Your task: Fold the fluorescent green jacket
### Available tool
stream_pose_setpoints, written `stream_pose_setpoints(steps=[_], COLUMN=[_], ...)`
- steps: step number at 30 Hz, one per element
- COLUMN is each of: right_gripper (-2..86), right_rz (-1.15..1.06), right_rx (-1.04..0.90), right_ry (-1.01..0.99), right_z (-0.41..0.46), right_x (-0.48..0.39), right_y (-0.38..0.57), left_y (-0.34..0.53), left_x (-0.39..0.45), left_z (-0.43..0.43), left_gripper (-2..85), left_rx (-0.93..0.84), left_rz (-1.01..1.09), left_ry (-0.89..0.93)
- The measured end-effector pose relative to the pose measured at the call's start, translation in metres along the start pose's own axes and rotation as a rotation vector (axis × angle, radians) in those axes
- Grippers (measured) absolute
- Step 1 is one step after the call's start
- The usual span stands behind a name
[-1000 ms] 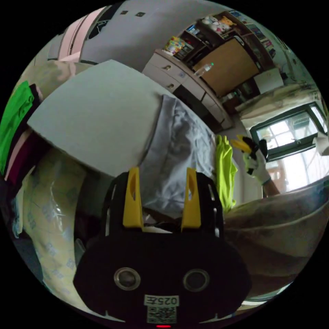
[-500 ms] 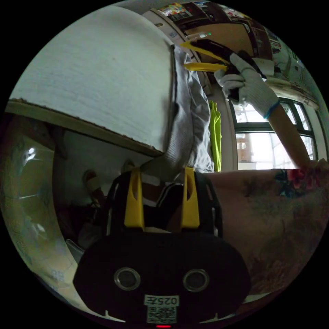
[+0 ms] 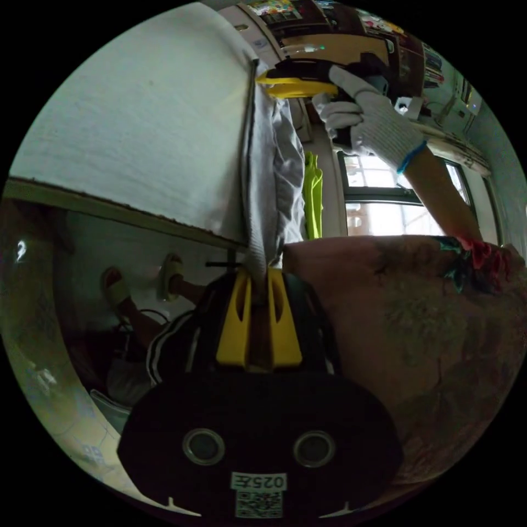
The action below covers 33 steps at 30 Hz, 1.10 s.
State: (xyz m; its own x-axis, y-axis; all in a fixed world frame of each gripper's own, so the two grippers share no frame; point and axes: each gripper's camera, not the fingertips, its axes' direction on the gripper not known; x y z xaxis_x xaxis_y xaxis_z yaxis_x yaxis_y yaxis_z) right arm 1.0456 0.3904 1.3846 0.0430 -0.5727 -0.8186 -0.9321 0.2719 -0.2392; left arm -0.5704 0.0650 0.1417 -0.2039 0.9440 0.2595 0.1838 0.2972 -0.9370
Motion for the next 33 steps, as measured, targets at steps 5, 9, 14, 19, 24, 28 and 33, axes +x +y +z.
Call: stream_pose_setpoints(steps=[5,9,14,19,24,28,33], right_gripper=[11.5,11.7,7.7,0.1,-0.8,-0.9,-0.7], right_rz=[0.066,0.078,-0.018,0.048,0.213,0.106,-0.072], right_rx=[-0.080,-0.119,-0.057,-0.004,-0.051,0.012,0.113], right_ry=[-0.214,-0.220,0.089,0.086,-0.392,-0.617,-0.854], right_z=[-0.003,-0.005,-0.005,-0.007,-0.013,-0.035,-0.088], right_x=[0.026,0.022,-0.011,0.011,0.063,0.069,0.140], right_y=[-0.006,-0.012,-0.001,0.010,-0.017,-0.038,-0.040], left_y=[0.012,0.021,0.031,0.037,0.020,-0.007,-0.031], left_x=[0.018,0.029,0.036,0.053,0.083,0.104,0.170], left_z=[-0.016,-0.027,-0.037,-0.049,-0.089,-0.124,-0.137], left_gripper=[0.3,0.3,-0.1,-0.5,-0.6,-0.7,-0.6], left_rx=[-0.027,-0.009,0.016,0.045,0.169,0.171,0.128], left_rz=[0.071,0.114,0.144,0.211,0.325,0.377,0.502], left_ry=[-0.045,-0.052,-0.058,-0.041,-0.052,-0.141,-0.172])
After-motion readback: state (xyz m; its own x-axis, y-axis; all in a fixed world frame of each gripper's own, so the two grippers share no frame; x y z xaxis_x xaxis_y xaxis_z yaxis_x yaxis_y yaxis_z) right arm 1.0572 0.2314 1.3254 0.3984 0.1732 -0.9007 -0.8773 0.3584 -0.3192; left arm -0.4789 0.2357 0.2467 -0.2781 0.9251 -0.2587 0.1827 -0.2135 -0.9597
